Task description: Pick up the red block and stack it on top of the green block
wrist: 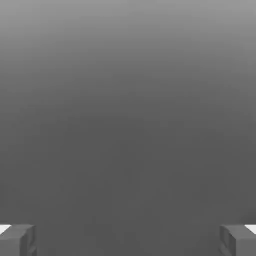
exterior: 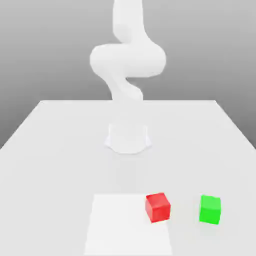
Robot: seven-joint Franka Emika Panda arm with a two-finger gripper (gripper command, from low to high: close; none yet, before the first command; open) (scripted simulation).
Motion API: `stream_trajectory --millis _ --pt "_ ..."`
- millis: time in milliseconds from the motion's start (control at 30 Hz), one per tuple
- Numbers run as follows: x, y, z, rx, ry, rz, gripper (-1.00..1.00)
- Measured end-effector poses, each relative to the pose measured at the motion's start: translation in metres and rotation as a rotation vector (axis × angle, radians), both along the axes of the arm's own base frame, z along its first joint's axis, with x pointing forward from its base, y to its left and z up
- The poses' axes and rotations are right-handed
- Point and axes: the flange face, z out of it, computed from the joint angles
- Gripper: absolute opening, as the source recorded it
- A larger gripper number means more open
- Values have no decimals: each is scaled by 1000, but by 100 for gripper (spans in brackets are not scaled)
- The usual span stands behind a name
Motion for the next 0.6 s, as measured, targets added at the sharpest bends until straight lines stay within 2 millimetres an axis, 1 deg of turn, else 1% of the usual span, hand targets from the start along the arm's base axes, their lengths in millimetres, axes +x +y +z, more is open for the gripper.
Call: stream_trajectory --millis 67,133,200,300,367,433,533,600 --pt "26 9 -49 -9 79 26 0" --pt "45 18 -98 -18 153 52 0" --pt "57 26 -146 -28 225 77 0" --pt "64 39 -218 -43 331 115 0" --pt "63 47 -265 -54 402 140 0" --pt "56 54 -311 -66 472 166 0" --pt "37 62 -376 -84 578 204 0" --pt "19 69 -417 -98 648 234 0"
